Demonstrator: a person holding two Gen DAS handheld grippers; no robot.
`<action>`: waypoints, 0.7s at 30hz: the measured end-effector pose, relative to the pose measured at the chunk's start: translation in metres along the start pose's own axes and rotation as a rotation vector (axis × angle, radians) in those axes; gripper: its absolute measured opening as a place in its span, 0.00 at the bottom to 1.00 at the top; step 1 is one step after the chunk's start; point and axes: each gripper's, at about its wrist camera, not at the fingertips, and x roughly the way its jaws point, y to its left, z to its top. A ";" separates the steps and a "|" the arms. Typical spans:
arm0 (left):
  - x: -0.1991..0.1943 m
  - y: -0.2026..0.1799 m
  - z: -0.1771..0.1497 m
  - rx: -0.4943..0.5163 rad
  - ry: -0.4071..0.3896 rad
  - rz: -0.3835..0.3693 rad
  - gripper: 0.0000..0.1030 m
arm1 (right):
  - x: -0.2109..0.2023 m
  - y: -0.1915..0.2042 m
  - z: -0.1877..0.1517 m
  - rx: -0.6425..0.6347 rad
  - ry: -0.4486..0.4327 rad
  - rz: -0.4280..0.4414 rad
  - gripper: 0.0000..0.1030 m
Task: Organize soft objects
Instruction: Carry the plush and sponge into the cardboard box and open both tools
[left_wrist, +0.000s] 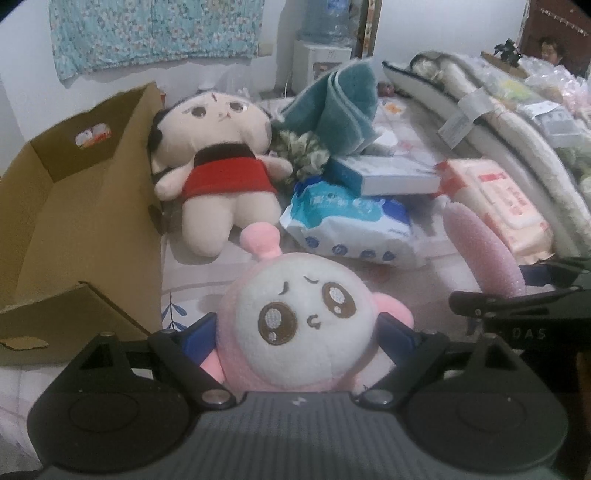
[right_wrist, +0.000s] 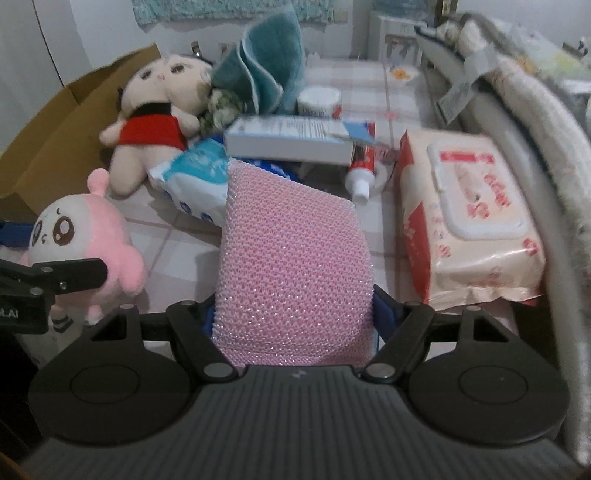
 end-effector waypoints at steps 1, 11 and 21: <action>-0.004 -0.001 0.000 0.000 -0.009 -0.003 0.88 | -0.008 0.002 0.001 -0.008 -0.016 -0.003 0.73; -0.072 0.004 0.001 -0.018 -0.152 -0.033 0.88 | -0.082 0.033 0.022 -0.064 -0.168 0.054 0.72; -0.143 0.067 0.018 -0.117 -0.304 0.049 0.88 | -0.113 0.108 0.099 -0.167 -0.258 0.303 0.73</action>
